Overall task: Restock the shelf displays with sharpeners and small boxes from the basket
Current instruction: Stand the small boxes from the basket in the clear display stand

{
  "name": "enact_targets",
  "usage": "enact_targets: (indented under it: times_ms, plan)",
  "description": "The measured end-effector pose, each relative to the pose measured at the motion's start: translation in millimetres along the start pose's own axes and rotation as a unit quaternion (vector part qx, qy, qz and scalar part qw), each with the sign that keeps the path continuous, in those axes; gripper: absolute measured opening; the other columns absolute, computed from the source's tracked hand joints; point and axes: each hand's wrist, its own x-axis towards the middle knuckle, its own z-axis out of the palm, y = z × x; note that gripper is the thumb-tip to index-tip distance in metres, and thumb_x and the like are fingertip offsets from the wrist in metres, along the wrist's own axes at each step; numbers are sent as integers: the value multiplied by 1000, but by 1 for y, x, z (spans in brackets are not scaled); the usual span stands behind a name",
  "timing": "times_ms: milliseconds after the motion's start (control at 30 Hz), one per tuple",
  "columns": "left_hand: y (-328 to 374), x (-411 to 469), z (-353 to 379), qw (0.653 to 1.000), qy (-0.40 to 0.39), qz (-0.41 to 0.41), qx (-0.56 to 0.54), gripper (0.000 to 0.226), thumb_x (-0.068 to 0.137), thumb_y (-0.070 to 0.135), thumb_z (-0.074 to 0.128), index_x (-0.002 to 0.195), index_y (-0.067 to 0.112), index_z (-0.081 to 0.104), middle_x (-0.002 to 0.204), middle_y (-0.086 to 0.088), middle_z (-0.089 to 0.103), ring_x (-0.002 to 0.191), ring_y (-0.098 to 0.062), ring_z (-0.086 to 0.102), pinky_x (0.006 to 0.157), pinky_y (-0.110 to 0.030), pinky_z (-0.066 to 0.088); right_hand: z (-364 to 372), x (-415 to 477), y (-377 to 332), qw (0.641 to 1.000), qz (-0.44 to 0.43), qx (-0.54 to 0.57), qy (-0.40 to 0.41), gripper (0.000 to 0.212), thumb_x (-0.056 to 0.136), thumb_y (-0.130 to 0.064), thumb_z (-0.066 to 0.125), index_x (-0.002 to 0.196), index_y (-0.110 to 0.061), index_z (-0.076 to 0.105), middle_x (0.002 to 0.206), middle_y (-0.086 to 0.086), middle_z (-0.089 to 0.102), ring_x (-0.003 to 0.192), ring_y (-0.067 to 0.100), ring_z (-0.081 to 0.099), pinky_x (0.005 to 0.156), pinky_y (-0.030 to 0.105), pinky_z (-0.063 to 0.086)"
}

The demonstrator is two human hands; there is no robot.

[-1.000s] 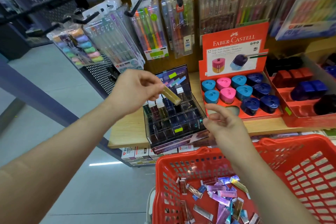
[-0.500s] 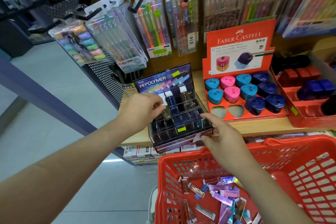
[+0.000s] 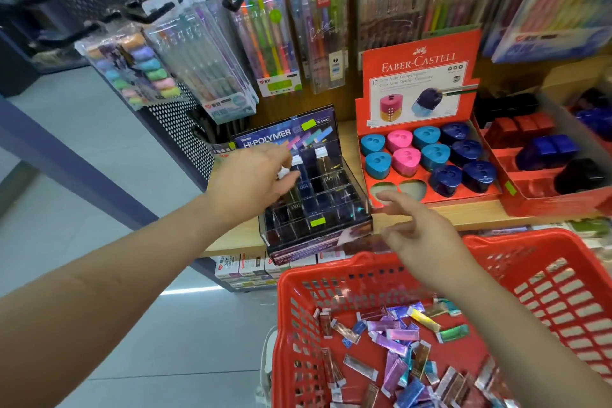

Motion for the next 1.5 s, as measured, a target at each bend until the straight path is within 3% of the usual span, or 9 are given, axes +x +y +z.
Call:
enact_targets:
  times_ms: [167,433,633,800,900,1000,1133,1367,1500]
  plan:
    - [55,6,-62,996,-25,35,-79,28,92,38,54,79,18,68,68,6,63,62,-13,58,63,-35,52,-53,-12,0,993,23,-100,-58,19,87,-9,63,90,-27,65,72,-6,62,59,12,55,53,18,40]
    - [158,-37,0,935,-308,159,-75,28,91,41,54,83,17,68,81,-1,71,80,-22,64,70,-31,49,-94,-65,64,900,103,-357,-226,23,88,-17,62,109,-14,70,109,5,70,102,20,63,83,24,43]
    - [216,-133,134,858,-486,114,-117,46,78,47,41,89,15,71,91,-8,70,89,-27,65,77,-37,53,-66,-113,154,851,219,-341,-333,33,90,-20,61,122,-9,63,118,14,66,107,27,62,82,26,47]
    - [247,-195,192,858,-482,100,-145,71,86,46,61,147,24,30,157,-4,16,141,-29,21,109,-43,34,-27,-130,208,844,261,-287,-371,74,87,-21,68,150,-24,28,152,8,36,134,26,42,105,29,35]
    - [264,-210,210,869,-473,84,-119,90,83,60,58,151,34,5,160,3,-12,147,-29,-4,109,-54,25,-2,-134,234,832,202,-339,-389,98,78,-31,75,153,-32,12,162,1,13,147,27,18,117,48,24]
    - [277,-219,219,894,-434,73,-87,88,81,53,61,148,38,5,159,-2,-4,143,-29,8,101,-49,32,18,-139,242,815,150,-405,-387,115,69,-42,80,153,-33,2,161,-3,6,148,29,8,111,60,29]
    - [265,-225,221,898,-424,66,-91,70,83,44,59,142,36,22,151,-7,19,129,-33,33,92,-44,46,28,-138,242,818,49,-437,-372,112,66,-49,81,152,-27,12,147,3,33,135,26,32,102,49,39]
    - [233,-202,221,872,-398,-160,-237,45,93,34,55,136,23,48,130,-12,57,112,-32,58,89,-34,46,42,-140,234,819,11,-392,-419,51,83,-41,66,127,-23,51,125,7,55,112,27,58,82,33,48]
    - [223,-189,222,745,-365,-383,-406,62,77,40,77,130,15,57,123,-4,65,86,-26,69,85,-34,54,55,-138,233,801,26,-413,-433,47,83,-46,66,118,-16,61,118,9,63,107,28,61,83,36,51]
